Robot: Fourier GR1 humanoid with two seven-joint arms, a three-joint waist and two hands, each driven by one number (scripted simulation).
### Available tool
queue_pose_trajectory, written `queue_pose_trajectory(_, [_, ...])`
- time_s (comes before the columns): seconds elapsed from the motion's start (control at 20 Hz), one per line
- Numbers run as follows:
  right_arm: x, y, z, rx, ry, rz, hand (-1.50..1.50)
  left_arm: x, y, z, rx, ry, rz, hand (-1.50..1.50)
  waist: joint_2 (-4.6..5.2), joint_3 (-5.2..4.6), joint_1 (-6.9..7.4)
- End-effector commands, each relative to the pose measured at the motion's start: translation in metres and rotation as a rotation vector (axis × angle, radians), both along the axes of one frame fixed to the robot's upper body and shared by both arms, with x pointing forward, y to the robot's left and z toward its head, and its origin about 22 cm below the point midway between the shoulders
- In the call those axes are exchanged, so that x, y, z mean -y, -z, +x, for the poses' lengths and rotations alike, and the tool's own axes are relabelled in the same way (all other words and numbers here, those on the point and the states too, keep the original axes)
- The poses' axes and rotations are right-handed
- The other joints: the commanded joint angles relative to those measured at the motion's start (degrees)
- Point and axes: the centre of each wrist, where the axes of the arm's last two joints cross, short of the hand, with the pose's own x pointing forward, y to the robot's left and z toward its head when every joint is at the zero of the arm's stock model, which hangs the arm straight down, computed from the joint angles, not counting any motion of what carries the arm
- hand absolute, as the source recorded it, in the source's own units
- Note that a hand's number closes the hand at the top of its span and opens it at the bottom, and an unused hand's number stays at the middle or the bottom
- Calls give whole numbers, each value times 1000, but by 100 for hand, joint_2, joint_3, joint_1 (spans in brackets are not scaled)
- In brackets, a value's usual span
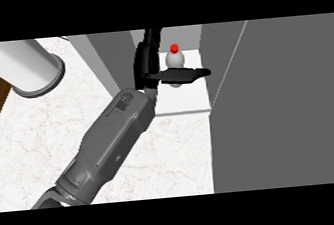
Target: Pick up the bottled water, place it into the cabinet and close the cabinet
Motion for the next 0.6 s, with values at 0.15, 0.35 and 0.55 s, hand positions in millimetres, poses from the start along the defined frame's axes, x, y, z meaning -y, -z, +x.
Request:
queue_pose_trajectory(0.15, [-15, -22, -2, 45, -15, -17, -150, 3, 5, -48, -12, 62, -64, -150, -23, 3, 98])
queue_pose_trajectory(0.35, [-20, -27, 1, 54, -14, -19, -150, 5, 5, -78, -20, 106, -84, -150, -12, 3, 78])
queue_pose_trajectory(0.55, [-21, -39, 3, 63, 2, -27, -150, -4, 5, -106, -6, 110, -115, -150, 5, 1, 90])
